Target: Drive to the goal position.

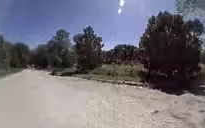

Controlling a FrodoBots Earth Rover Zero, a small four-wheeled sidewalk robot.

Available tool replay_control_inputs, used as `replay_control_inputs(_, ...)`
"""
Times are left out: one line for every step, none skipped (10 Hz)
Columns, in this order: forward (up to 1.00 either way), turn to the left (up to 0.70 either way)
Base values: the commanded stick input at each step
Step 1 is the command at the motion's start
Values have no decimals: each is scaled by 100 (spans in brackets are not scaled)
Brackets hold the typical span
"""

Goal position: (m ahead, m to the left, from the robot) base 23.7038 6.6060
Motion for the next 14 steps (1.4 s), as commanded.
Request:
replay_control_inputs(0, 70)
replay_control_inputs(0, 70)
replay_control_inputs(0, 70)
replay_control_inputs(0, 70)
replay_control_inputs(0, 70)
replay_control_inputs(4, 61)
replay_control_inputs(43, 7)
replay_control_inputs(70, 1)
replay_control_inputs(70, 1)
replay_control_inputs(70, 1)
replay_control_inputs(70, 1)
replay_control_inputs(70, 1)
replay_control_inputs(70, 1)
replay_control_inputs(70, 1)
